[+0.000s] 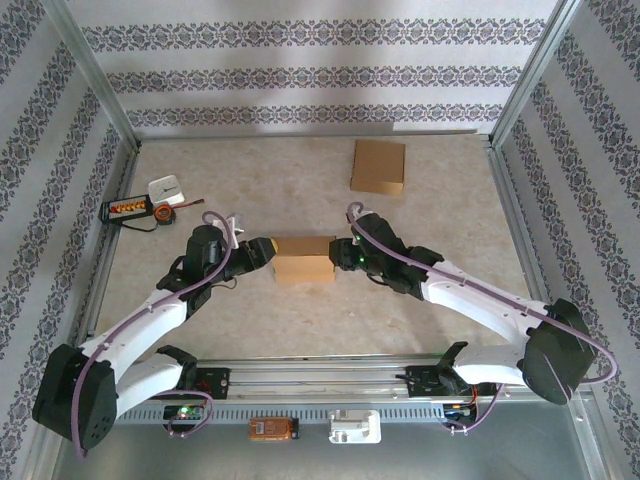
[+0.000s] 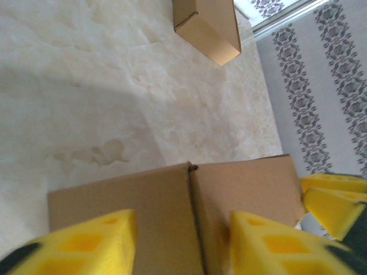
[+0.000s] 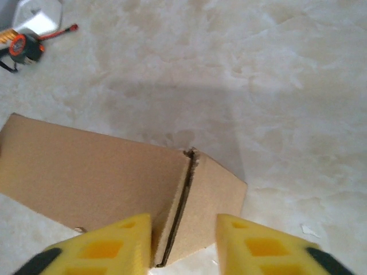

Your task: Fold the paper box

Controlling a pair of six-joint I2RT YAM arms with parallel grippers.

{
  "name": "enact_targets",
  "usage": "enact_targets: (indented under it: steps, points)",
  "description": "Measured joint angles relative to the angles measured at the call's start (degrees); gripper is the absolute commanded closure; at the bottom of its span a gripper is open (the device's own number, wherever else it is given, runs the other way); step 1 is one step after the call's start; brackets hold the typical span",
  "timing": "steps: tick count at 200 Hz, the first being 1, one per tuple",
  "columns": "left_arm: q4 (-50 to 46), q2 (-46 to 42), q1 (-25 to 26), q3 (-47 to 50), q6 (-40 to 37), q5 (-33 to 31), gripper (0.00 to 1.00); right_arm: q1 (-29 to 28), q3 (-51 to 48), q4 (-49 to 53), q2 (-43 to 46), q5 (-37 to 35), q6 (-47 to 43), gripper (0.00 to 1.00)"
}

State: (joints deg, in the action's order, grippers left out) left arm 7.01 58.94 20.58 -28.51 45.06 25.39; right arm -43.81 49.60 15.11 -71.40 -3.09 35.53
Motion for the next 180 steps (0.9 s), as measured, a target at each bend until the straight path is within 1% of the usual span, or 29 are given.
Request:
enact_targets:
  steps: [14,41,65,80,91,116,129,149,180]
  points:
    - [-2.1,-1.1,0.0,-0.2,0.0,-0.9,0.42,0.5,1.9,3.1,0.0,0.0,-0.4,0.51]
    - [-3.3,-1.6,0.0,-2.0,0.0,-2.1,0.41,1.8,5.5,5.2,0.0,0.1,-0.3,0.46]
    - [-2.7,-0.3,0.0,-3.0,0.3,-2.0,0.42,2.8,6.9,5.0,-1.2,1.5,0.4,0.44]
    - [-2.3,1.8,0.0,-3.0,0.8,-1.3,0.47,3.1,6.9,4.8,-3.4,3.1,0.8,0.44]
    - [-2.0,3.3,0.0,-3.0,1.2,-0.2,0.52,3.2,6.9,4.9,-5.4,4.6,1.0,0.46]
    - [0.3,4.2,0.0,-2.9,2.0,2.0,0.65,3.2,6.9,3.4,-7.3,6.7,2.0,0.64]
    - [1.6,3.8,0.0,-1.9,2.3,2.5,0.68,3.2,6.3,2.2,-7.3,7.5,2.3,0.69]
    - [3.1,2.1,0.0,0.0,2.8,2.4,0.71,3.2,5.7,0.9,-7.0,8.0,2.5,0.71]
    - [3.3,0.7,0.0,0.9,3.2,1.7,0.72,3.1,5.9,0.5,-7.3,8.8,2.5,0.73]
